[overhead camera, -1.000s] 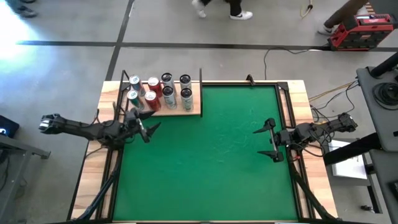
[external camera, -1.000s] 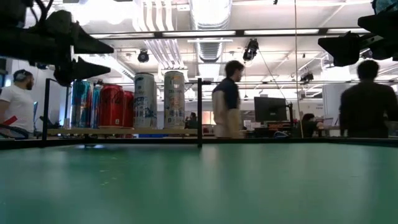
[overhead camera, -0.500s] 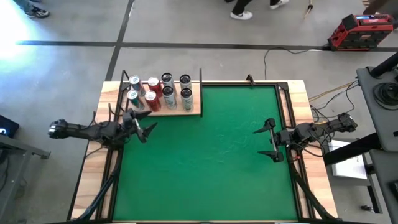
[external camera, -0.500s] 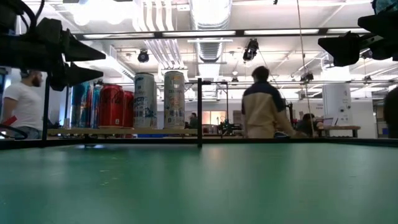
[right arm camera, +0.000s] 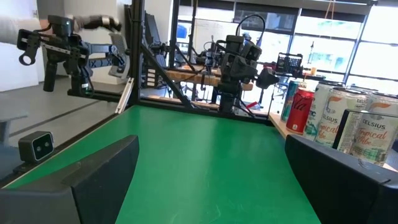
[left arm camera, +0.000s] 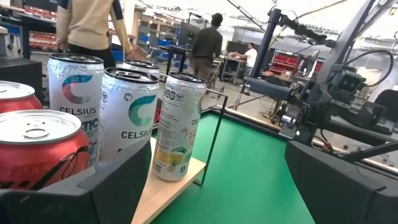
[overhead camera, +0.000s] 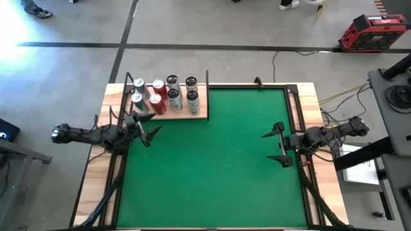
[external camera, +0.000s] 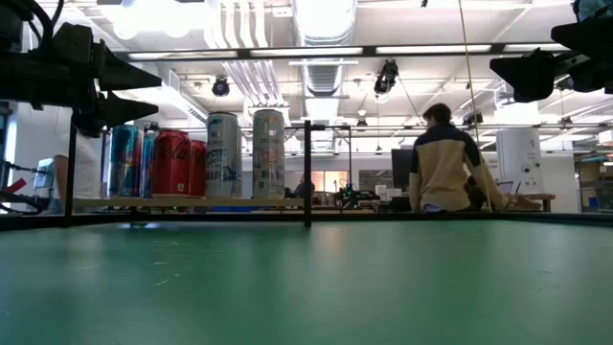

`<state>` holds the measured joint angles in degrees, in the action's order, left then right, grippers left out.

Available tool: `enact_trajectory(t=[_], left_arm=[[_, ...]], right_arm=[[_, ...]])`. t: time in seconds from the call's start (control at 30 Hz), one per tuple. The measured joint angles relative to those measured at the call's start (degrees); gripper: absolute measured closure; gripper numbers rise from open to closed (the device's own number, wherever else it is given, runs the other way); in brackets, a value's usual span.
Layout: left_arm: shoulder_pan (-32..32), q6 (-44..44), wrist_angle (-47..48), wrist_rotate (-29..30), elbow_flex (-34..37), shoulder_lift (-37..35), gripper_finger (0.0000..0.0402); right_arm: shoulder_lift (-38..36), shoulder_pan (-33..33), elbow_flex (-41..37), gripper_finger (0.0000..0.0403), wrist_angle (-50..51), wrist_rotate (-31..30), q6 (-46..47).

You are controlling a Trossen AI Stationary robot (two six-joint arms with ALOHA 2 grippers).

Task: Place canned beverage on shelf
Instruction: Return to Home Position

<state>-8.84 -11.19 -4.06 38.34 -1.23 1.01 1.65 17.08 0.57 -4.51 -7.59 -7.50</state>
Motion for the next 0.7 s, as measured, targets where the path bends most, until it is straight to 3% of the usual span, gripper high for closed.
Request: enact_trajectory(t=[0.7], left_arm=[[0.0,0.0,-0.2,0.0,0.0,0.6,0.0047]], right_arm=[[0.0,0.0,0.0,0.0007,0.0,0.0,0.0]])
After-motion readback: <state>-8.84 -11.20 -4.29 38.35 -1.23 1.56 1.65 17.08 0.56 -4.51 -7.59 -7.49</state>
